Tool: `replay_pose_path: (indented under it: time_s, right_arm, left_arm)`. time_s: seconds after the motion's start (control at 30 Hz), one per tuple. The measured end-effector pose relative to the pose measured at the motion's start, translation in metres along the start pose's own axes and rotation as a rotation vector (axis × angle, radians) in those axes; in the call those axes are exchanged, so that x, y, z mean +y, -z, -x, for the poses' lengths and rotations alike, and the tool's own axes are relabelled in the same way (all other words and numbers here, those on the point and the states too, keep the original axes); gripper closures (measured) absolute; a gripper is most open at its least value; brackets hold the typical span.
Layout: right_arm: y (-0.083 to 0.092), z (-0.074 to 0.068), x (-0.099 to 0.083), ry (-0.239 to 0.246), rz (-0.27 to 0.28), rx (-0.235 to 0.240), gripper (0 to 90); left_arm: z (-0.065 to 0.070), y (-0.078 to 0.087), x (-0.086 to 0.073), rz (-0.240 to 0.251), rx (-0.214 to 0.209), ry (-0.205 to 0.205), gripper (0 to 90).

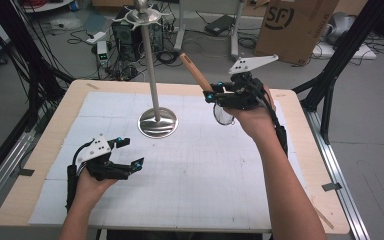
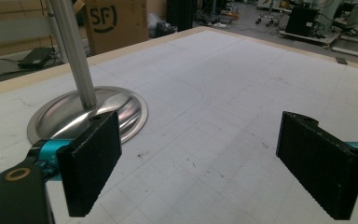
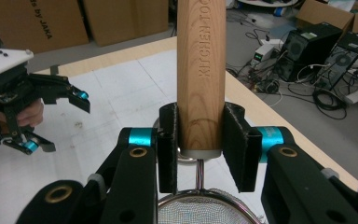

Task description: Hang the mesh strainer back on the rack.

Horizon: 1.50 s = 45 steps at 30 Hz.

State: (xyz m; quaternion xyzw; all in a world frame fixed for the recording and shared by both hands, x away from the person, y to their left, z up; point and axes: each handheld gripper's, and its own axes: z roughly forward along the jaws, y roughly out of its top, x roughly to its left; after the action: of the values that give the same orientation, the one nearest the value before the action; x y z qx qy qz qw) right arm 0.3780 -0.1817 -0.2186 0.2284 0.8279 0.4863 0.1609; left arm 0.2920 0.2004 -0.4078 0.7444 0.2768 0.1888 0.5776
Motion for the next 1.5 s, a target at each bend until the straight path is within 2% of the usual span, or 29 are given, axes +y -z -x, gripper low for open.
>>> replay_pose_path:
  time_s: [0.4, 0.47, 0.7, 0.97, 1.37, 1.5]
  right_arm:
    - [-0.003, 0.004, 0.019, 0.006, 0.049, 0.002, 68.6]
    - [-0.004, 0.004, 0.022, -0.006, 0.052, 0.007, 68.6]
    - [-0.006, 0.007, 0.033, 0.011, 0.057, 0.011, 68.6]
    - [-0.01, 0.008, 0.046, 0.032, 0.057, 0.023, 68.6]
    - [-0.012, 0.008, 0.067, 0.064, 0.043, 0.004, 68.5]
    - [-0.018, 0.009, 0.077, 0.08, 0.029, 0.005, 68.5]
  left_arm:
    - [0.0, 0.0, 0.0, 0.003, 0.002, 0.005, 14.7]
    - [0.0, 0.001, 0.0, 0.004, 0.002, 0.005, 14.7]
    - [0.0, 0.001, 0.0, 0.006, 0.0, 0.004, 14.7]
    - [0.001, 0.001, 0.0, 0.007, -0.002, 0.005, 14.7]
    - [0.002, 0.002, 0.001, 0.011, -0.007, 0.005, 14.7]
    - [0.001, 0.003, 0.001, 0.008, -0.008, 0.004, 14.7]
